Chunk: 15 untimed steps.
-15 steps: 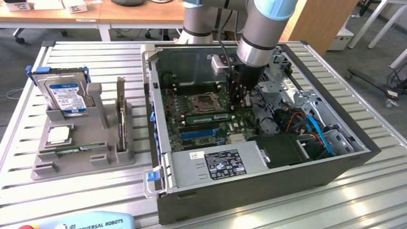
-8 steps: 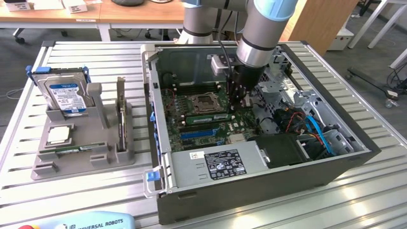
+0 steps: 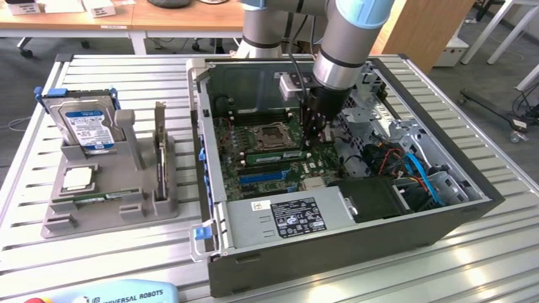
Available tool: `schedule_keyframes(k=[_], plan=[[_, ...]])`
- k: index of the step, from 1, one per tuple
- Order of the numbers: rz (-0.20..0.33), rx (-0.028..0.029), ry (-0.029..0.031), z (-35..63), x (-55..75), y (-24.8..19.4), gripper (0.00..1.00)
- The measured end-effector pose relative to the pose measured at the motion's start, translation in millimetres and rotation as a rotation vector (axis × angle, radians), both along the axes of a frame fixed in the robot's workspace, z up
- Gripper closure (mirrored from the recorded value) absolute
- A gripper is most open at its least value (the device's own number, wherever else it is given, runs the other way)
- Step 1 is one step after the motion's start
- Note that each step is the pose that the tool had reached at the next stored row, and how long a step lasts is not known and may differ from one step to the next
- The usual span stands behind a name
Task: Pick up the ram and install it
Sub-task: 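Press down the ram until it locks into place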
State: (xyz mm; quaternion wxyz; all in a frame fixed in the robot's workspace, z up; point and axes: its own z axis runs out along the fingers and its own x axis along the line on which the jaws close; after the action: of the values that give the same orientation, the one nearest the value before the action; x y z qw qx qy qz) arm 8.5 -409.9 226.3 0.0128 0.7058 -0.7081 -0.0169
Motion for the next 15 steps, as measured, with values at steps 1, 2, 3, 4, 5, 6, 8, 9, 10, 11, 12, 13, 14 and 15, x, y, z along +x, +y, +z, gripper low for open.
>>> schedule_keyframes(k=[1, 2, 3, 4, 5, 6, 8, 9, 10, 11, 12, 13, 14, 15], plan=[[0.0, -0.0001, 0.0, -0.1, 0.0, 0.0, 0.9], [0.0, -0.0002, 0.0001, -0.2, 0.0, 0.0, 0.9], [0.0, -0.0003, 0.0001, -0.2, 0.0, 0.0, 0.9], [0.0, -0.0002, 0.0, -0.2, 0.0, 0.0, 0.9], [0.0, -0.0001, 0.0, -0.2, 0.0, 0.0, 0.9], [0.0, -0.0001, 0.0, -0.2, 0.0, 0.0, 0.9], [0.0, 0.0, 0.0, -0.5, 0.0, 0.0, 0.9], [0.0, 0.0001, -0.0001, -0.7, 0.0, 0.0, 0.9], [0.0, -0.0001, 0.0, -0.9, 0.0, 0.0, 0.9], [0.0, -0.0001, 0.0, -1.1, 0.0, 0.0, 0.9], [0.0, -0.0002, 0.0, -1.3, 0.0, 0.0, 0.9], [0.0, -0.0002, 0.0, -1.4, 0.0, 0.0, 0.9], [0.0, -0.0003, 0.0001, -1.5, 0.0, -0.1, 0.9], [0.0, -0.0003, 0.0001, -1.5, 0.0, -0.1, 0.9]])
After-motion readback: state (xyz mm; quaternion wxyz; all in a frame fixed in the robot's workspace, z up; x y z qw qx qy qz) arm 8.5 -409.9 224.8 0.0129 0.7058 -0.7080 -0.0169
